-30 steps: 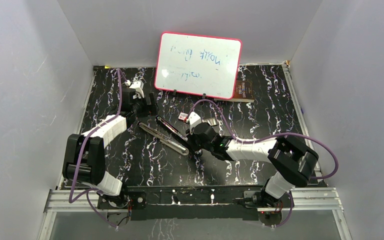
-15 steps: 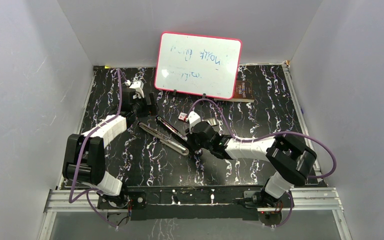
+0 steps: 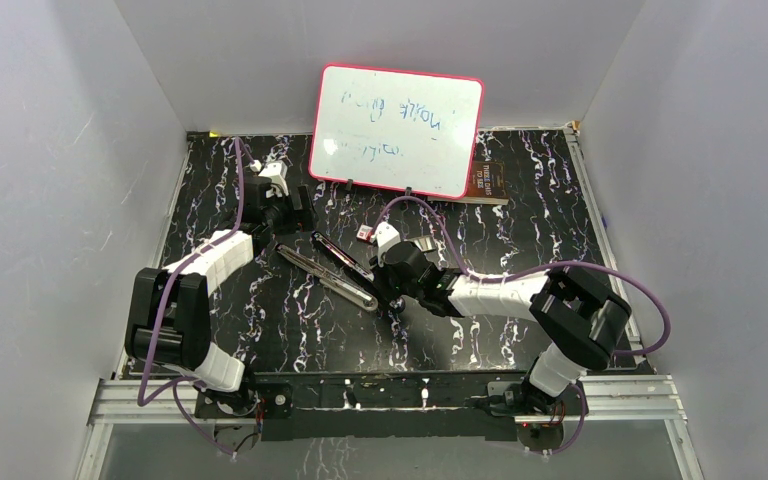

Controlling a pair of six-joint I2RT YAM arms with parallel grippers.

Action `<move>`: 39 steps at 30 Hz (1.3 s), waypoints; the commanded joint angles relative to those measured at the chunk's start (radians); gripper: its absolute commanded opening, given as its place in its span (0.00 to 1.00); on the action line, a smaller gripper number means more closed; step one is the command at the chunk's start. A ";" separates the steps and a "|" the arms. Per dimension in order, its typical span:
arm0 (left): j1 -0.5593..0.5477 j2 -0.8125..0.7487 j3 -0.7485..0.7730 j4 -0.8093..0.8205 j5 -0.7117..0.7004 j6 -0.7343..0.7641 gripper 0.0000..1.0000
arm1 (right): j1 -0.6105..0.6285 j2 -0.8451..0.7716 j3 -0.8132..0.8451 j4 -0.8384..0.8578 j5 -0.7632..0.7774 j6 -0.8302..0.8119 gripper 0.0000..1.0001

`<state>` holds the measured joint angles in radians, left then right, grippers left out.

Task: Load the staples into the stapler
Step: Install the staple into the stapler.

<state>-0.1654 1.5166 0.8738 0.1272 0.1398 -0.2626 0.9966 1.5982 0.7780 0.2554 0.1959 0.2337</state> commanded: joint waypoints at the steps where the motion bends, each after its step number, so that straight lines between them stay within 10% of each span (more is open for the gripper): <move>1: 0.006 -0.026 -0.008 0.017 0.012 0.000 0.96 | -0.007 0.007 0.028 -0.039 0.014 -0.006 0.00; 39: 0.007 -0.024 -0.009 0.018 0.018 -0.002 0.96 | -0.035 -0.003 0.033 -0.092 -0.014 -0.077 0.00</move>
<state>-0.1654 1.5166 0.8722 0.1276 0.1429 -0.2626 0.9806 1.5982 0.7876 0.2333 0.1757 0.1940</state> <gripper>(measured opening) 0.965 0.237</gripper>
